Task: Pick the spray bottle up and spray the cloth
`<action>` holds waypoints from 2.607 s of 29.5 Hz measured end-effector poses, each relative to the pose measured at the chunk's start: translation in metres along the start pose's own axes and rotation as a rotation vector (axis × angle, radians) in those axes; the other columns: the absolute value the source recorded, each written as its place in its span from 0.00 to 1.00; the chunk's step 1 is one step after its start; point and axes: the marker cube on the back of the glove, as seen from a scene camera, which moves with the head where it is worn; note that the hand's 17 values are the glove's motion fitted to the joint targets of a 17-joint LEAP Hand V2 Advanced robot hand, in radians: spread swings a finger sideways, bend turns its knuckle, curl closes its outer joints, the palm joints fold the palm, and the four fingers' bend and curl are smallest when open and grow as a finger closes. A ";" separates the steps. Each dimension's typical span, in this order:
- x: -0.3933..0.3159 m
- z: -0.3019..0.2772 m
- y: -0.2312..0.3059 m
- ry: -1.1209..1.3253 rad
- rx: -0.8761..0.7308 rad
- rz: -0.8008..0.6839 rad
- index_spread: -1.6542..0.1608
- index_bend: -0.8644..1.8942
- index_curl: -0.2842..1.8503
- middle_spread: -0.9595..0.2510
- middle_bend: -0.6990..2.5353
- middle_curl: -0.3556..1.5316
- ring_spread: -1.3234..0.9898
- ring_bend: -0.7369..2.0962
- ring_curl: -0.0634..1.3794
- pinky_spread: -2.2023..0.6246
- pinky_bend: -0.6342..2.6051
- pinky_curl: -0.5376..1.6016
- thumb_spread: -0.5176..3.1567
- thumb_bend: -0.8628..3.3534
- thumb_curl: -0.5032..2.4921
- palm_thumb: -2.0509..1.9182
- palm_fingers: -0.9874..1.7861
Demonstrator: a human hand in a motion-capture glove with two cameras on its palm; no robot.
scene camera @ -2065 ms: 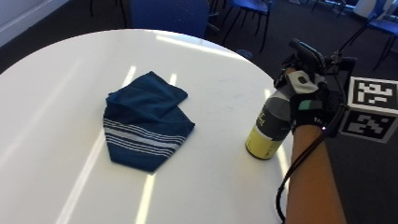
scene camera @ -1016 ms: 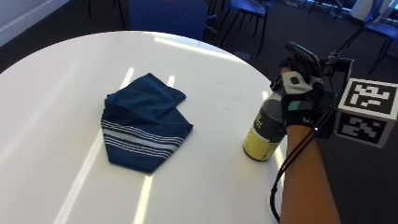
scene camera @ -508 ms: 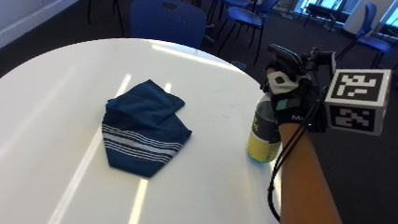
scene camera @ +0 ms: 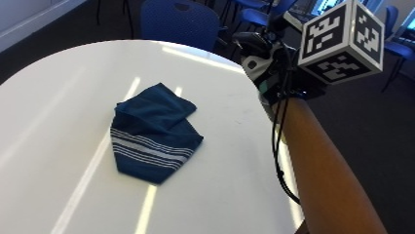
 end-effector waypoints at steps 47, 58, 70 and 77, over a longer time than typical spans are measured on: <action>-0.111 0.096 0.074 0.687 -0.122 -0.749 0.78 0.52 0.40 0.62 0.42 0.46 0.48 0.47 0.36 0.68 0.31 0.43 0.24 0.20 0.46 0.73 0.86; -0.120 0.121 0.098 0.861 -0.112 -0.910 0.78 0.52 0.40 0.62 0.42 0.46 0.48 0.47 0.36 0.68 0.31 0.43 0.24 0.20 0.46 0.73 0.86; -0.130 0.137 0.115 0.921 -0.109 -1.011 0.78 0.52 0.40 0.62 0.42 0.46 0.48 0.47 0.36 0.68 0.31 0.43 0.24 0.20 0.47 0.73 0.86; -0.130 0.137 0.115 0.914 -0.102 -0.998 0.78 0.52 0.40 0.62 0.42 0.46 0.48 0.47 0.36 0.68 0.31 0.43 0.23 0.20 0.47 0.73 0.86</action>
